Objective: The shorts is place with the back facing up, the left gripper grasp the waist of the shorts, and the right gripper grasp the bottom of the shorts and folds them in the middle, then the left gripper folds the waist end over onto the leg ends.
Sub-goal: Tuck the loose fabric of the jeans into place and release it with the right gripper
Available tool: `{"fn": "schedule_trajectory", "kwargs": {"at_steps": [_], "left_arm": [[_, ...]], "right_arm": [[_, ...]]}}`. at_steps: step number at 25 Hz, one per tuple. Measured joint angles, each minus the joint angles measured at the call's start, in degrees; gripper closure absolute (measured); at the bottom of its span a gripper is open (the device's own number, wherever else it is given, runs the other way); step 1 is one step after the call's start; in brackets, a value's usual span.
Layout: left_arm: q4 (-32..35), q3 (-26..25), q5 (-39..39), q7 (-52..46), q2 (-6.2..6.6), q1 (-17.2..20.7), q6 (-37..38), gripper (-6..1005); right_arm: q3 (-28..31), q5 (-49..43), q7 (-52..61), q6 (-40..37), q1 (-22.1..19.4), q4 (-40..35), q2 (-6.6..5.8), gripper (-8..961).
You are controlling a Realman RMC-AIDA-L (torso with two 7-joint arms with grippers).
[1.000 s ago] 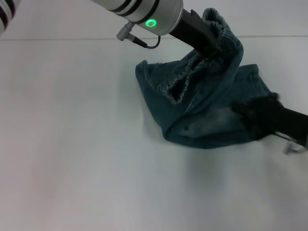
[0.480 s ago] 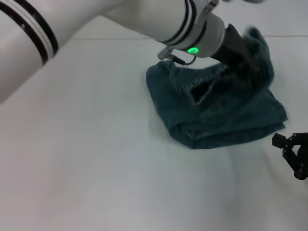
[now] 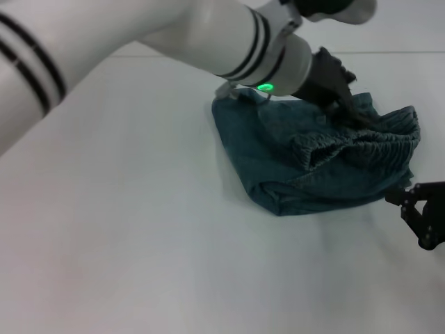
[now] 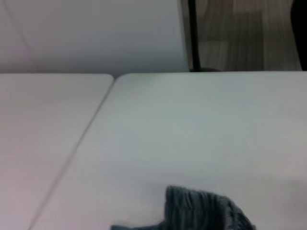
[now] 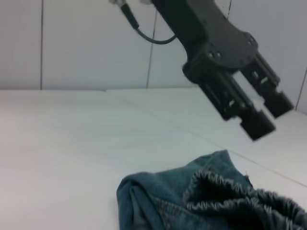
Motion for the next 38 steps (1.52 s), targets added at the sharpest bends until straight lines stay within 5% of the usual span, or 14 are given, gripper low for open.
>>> {"fn": "schedule_trajectory", "kwargs": {"at_steps": [6,12,14,20,24,28,30,38], "left_arm": [[14.9,-3.6,-6.4,8.7,-0.25,17.0,1.4,297],[12.8,-14.4,-24.5,28.2,-0.29,29.5,11.8,150],[8.8,-19.1,-28.8,34.7,-0.28,31.5,16.9,61],[-11.7,-39.7,-33.6,55.9,1.48,34.8,34.9,60],[-18.7,-48.9,-32.5,64.3,2.36,38.3,40.1,60],[-18.9,-53.2,-30.8,66.6,1.76,42.0,41.3,61],[-19.1,-54.8,-29.6,66.8,1.70,43.1,41.3,61],[-19.3,-57.3,-28.1,66.6,1.33,44.5,40.9,60]], "right_arm": [[0.2,-0.3,5.8,-3.1,-1.2,-8.9,0.88,955],[-0.1,-4.9,17.4,-5.4,-1.4,-23.6,1.98,955],[-0.5,-6.5,21.3,-6.2,-0.8,-27.7,2.00,914],[-0.4,-10.8,29.4,-9.8,1.4,-35.6,1.78,734],[-0.4,-15.3,34.8,-12.6,2.7,-42.9,1.82,576],[-0.9,-23.7,42.0,-15.9,6.3,-50.3,1.82,419],[-1.5,-29.5,46.0,-17.6,9.3,-53.0,1.74,169],[-10.4,-49.1,54.3,-16.0,19.1,-54.2,1.91,68]]}}
